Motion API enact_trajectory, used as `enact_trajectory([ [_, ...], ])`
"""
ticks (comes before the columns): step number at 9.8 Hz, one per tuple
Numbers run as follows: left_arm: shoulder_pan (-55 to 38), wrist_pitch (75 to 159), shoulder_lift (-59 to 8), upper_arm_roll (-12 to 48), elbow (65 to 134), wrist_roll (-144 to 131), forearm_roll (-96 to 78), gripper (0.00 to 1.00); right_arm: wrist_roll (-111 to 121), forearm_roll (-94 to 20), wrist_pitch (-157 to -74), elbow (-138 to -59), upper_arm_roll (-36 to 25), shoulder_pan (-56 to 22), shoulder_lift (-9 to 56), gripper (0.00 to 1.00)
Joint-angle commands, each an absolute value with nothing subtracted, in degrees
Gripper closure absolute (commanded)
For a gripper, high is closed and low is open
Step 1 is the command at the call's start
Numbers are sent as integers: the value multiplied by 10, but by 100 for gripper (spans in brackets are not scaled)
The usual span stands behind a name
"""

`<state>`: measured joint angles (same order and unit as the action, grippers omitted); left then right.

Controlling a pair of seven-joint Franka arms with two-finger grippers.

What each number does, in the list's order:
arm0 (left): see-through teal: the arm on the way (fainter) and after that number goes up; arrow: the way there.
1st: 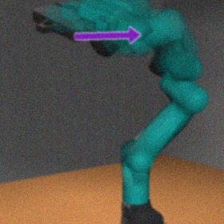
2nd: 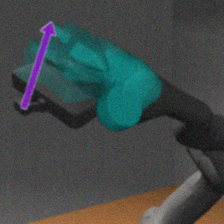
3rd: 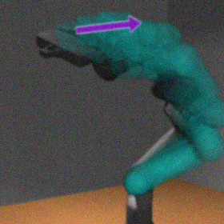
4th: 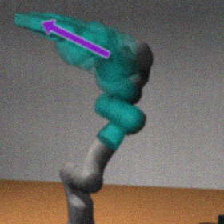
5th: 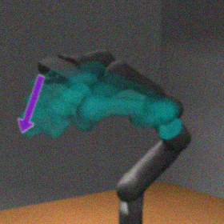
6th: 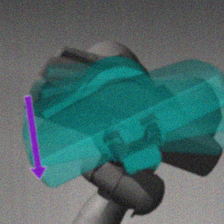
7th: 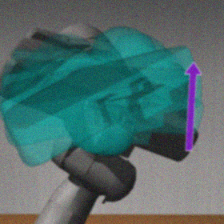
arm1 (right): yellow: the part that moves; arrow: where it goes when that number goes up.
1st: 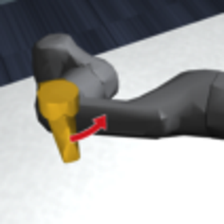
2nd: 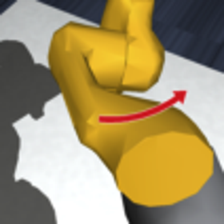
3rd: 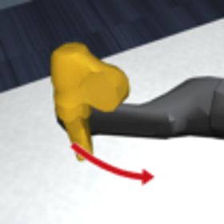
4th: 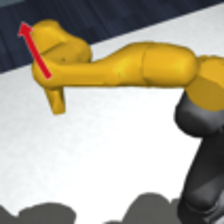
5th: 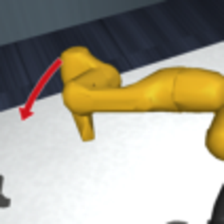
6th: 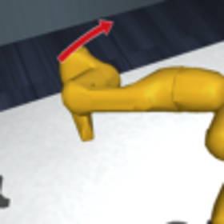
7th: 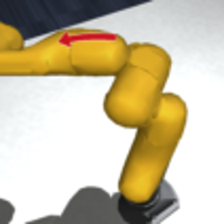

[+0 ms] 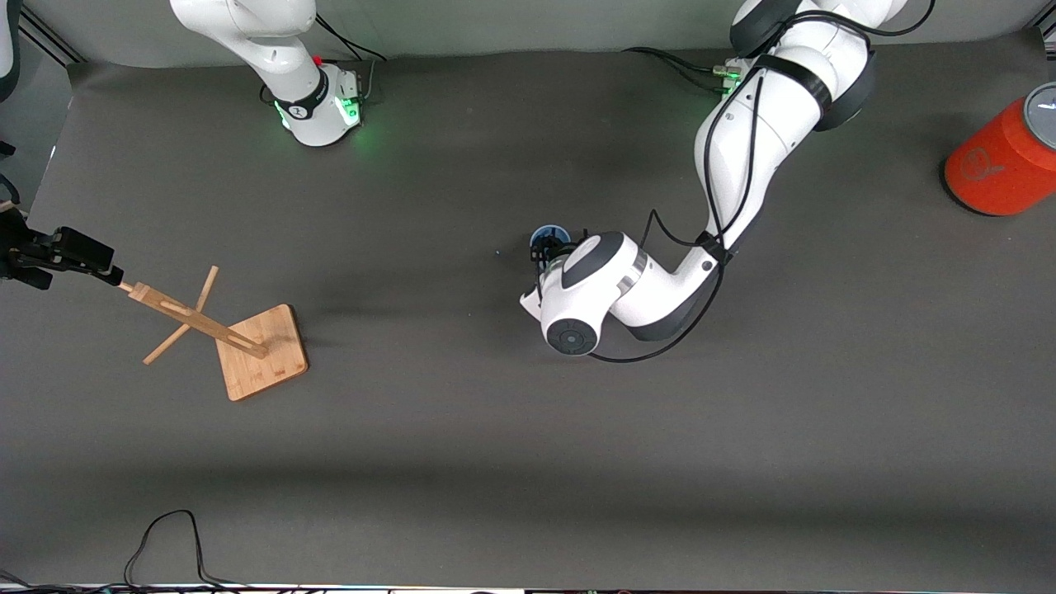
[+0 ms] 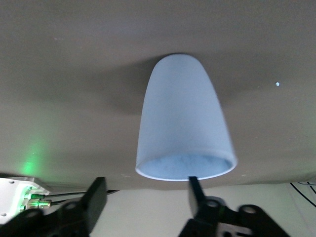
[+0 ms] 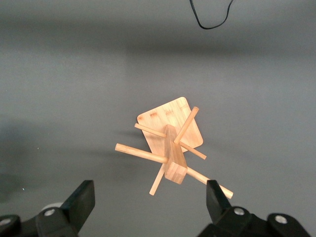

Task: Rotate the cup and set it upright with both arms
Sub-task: 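Set the upright cup on the table and open the left gripper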

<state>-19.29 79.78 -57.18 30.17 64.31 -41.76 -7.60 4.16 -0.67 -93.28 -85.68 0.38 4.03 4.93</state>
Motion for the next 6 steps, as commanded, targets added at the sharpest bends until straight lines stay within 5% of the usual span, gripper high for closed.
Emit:
enact_trajectory([
  [1, -194, 786, -544, 294, 629, -453, -79, 0, 29, -1, -938, -855, 8, 41, 50, 0],
  [6, -115, 772, -477, 293, 557, -471, 62, 0, 29, -1, -938, -855, 8, 41, 50, 0],
])
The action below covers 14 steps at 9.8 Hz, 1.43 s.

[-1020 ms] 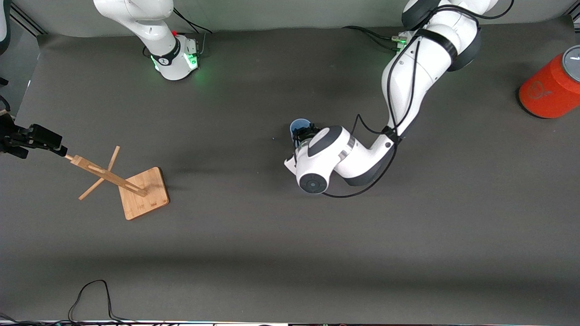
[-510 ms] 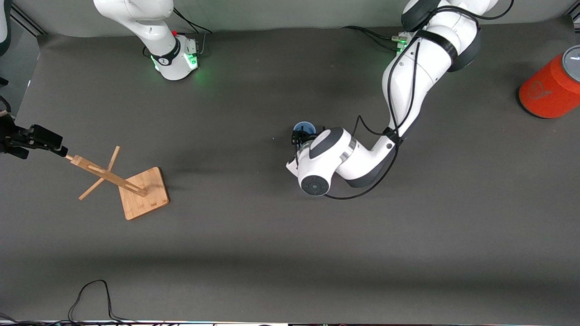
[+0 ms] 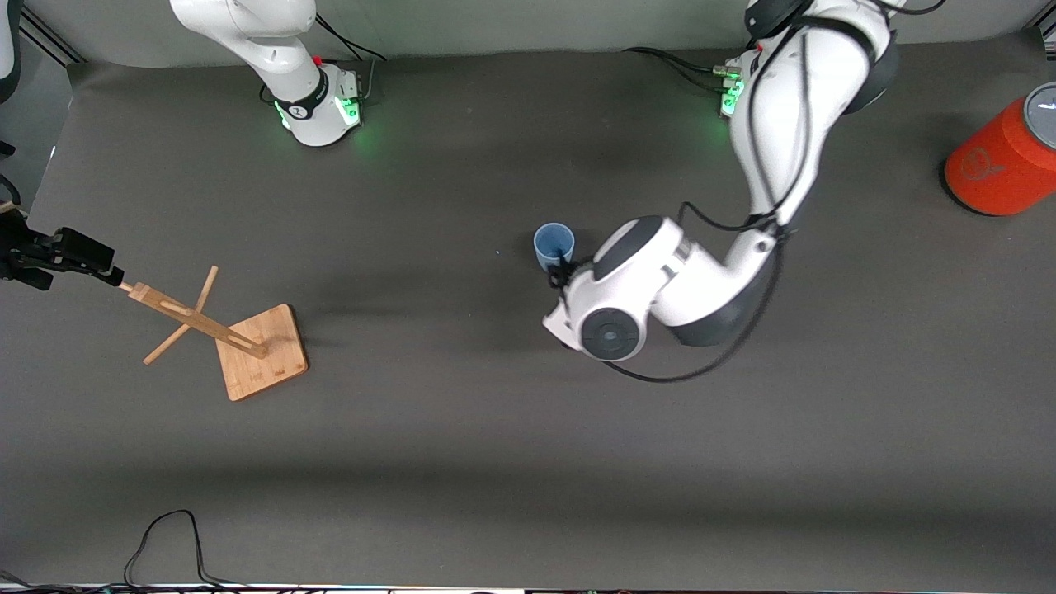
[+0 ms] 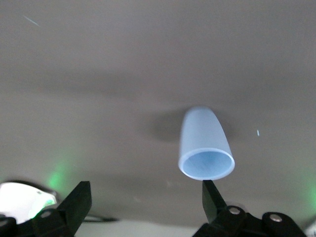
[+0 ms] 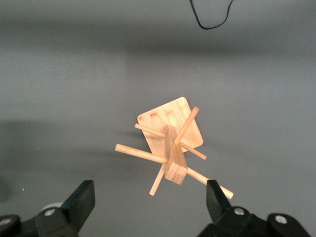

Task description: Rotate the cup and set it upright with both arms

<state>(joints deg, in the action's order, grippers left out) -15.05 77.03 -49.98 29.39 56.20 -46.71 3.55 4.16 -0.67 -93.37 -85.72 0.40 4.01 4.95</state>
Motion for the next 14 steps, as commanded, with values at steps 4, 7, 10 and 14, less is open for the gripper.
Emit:
enact_trajectory([
  [4, 8, 825, -405, 293, 559, -463, 141, 0, 29, -1, -938, -855, 8, 41, 50, 0],
  [7, 84, 834, -324, 293, 642, -367, 172, 0, 29, -1, -938, -854, 8, 41, 49, 0],
  [10, 209, 888, -186, 291, 793, -151, 141, 0, 28, 1, -938, -849, 9, 41, 50, 0],
  [14, 287, 895, -16, 246, 926, 72, 39, 0, 29, 1, -938, -847, 9, 42, 50, 0],
])
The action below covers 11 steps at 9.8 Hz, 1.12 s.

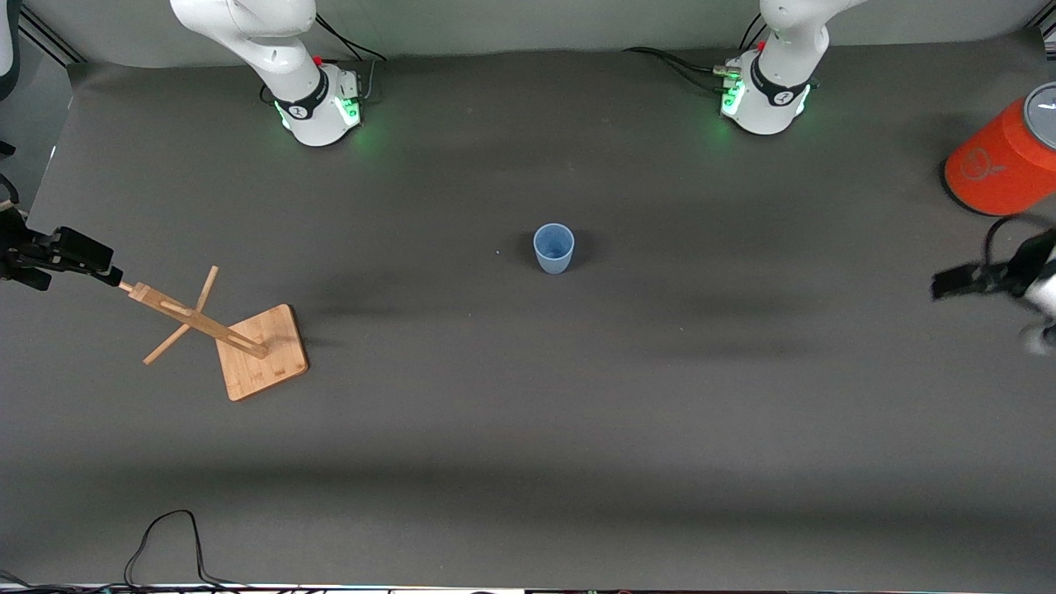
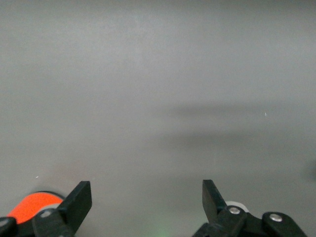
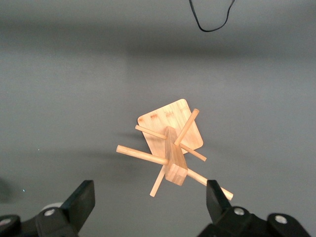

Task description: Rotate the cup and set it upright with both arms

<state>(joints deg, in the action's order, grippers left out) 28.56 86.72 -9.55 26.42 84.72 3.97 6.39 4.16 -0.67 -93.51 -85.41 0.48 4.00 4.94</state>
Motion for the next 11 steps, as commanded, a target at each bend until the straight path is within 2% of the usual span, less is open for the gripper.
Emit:
enact_trajectory([
  [1, 287, 903, 16, 238, 952, 72, 11, 0, 29, 1, -938, -847, 9, 41, 50, 0],
  [2, 286, 924, 49, 218, 983, 72, -3, 0, 29, 1, -938, -847, 9, 41, 50, 0],
  [4, 276, 919, 71, 212, 988, 70, -7, 0, 28, -1, -937, -847, 9, 40, 50, 0],
  [6, 278, 911, 64, 213, 975, 73, -8, 0, 28, -1, -937, -847, 9, 40, 50, 0],
  [8, 238, 885, 33, 204, 952, 66, -4, 0, 33, -1, -937, -847, 9, 42, 50, 0],
  [9, 168, 876, 21, 146, 949, 62, -1, 0, 33, 1, -938, -848, 9, 40, 50, 0],
  [10, 76, 876, 17, 54, 947, 66, 3, 0, 31, 2, -937, -850, 10, 40, 49, 0],
  [11, 30, 875, 18, 1, 945, 73, 4, 0, 30, 5, -940, -848, 10, 39, 49, 0],
])
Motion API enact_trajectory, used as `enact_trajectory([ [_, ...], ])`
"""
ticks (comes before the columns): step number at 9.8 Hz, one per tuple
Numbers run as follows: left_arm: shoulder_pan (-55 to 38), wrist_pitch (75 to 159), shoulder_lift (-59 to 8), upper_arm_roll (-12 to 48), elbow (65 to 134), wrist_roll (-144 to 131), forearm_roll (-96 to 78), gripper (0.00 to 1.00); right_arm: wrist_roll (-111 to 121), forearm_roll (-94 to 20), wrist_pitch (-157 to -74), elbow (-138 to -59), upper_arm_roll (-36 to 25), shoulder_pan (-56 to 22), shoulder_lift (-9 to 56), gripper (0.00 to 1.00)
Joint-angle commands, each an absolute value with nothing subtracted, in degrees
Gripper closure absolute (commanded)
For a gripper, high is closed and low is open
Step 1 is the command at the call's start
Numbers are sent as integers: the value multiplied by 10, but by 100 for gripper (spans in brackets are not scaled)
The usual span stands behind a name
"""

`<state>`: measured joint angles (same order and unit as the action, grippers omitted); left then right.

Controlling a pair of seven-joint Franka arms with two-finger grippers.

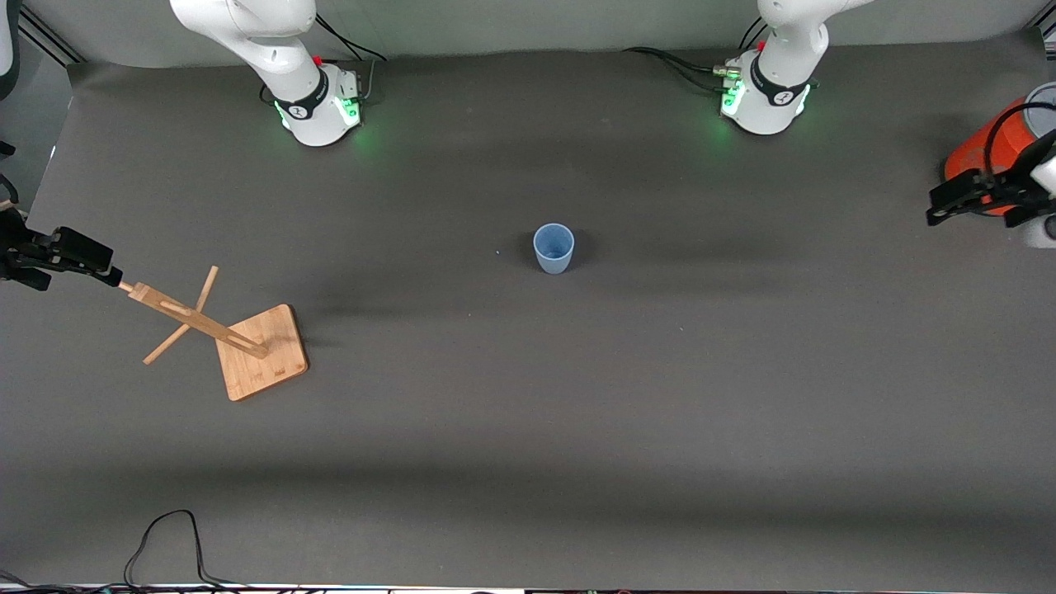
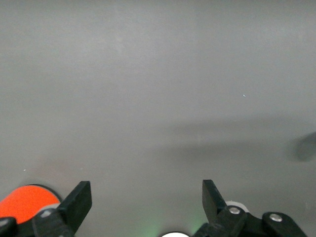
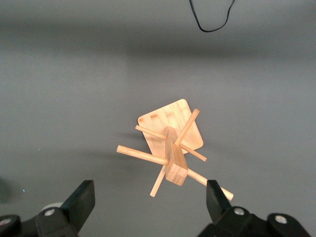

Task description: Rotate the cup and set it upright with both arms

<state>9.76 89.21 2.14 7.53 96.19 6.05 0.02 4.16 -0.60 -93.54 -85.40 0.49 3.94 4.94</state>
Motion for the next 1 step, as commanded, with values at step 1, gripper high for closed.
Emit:
enact_trajectory([
  [1, 26, 875, 19, -3, 945, 75, 4, 0, 28, 12, -940, -849, 11, 36, 47, 0],
])
